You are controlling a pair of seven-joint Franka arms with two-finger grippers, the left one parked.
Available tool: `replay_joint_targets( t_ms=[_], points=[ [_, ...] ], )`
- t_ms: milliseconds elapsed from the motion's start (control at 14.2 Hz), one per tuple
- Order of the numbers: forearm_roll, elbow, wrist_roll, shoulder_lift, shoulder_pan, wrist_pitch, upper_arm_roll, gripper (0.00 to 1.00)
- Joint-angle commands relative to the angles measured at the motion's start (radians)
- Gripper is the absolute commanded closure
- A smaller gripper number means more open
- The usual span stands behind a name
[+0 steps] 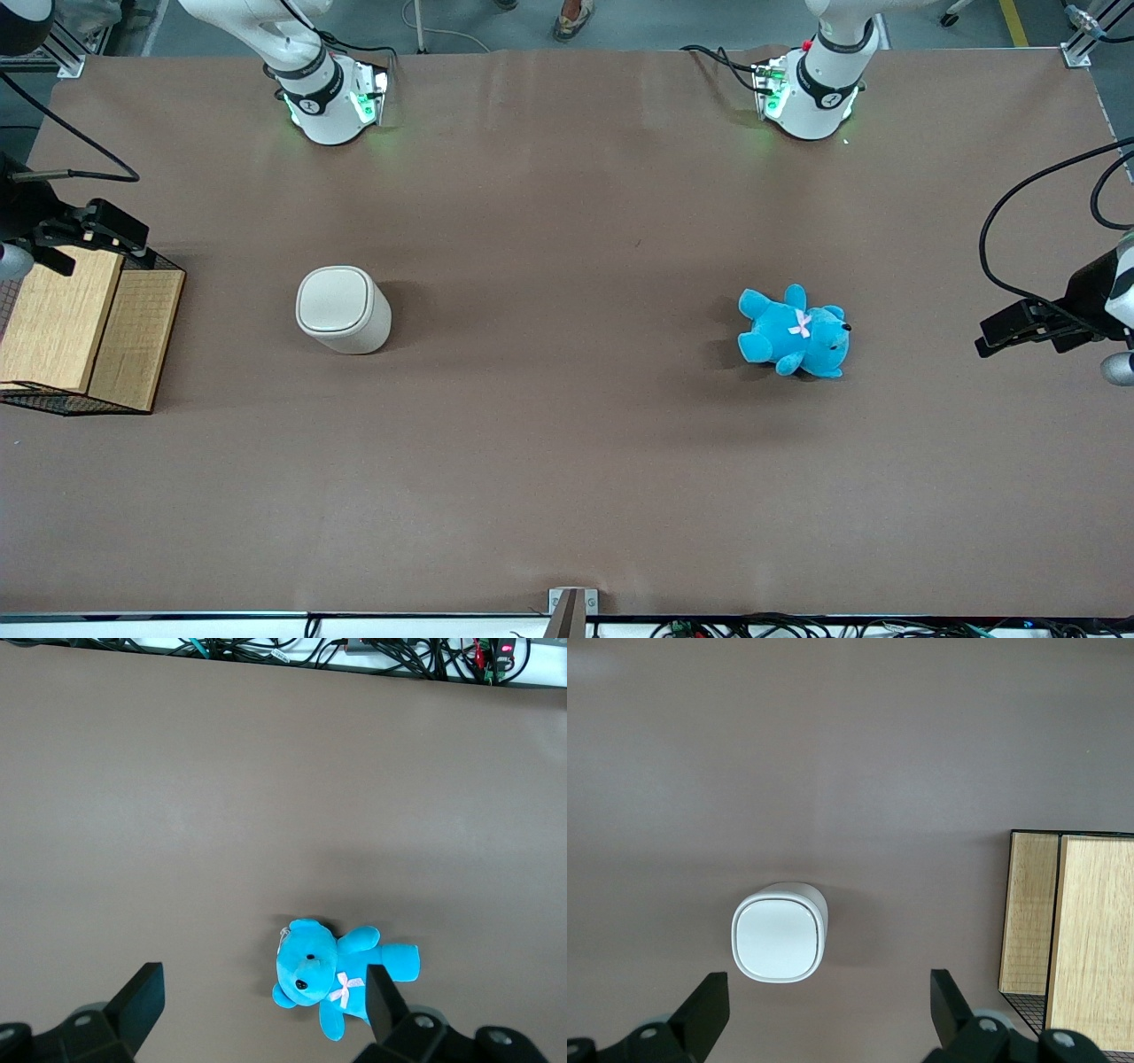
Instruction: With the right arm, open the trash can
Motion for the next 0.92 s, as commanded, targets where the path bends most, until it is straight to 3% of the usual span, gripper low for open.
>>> replay_joint_targets(
  t_ms=[0,352,423,563,634,775,845],
  points=[
    [0.015,-0.033,-0.007,-0.029,-0.017,0.015,0.012,0.00],
    [0.013,-0.035,-0.005,-0.029,-0.020,0.015,0.011,0.00],
    [0.012,-0.041,0.001,-0.028,-0.018,0.017,0.011,0.17],
    [0.012,-0.080,0.001,-0.025,-0.020,0.017,0.011,0.65],
    [0.012,-0.106,0.001,-0.023,-0.018,0.017,0.012,0.83],
    [0.012,-0.154,-0.008,-0.017,-0.006,0.021,0.014,0.97],
    [0.013,-0.180,-0.008,-0.009,-0.002,0.021,0.015,0.98]
  ],
)
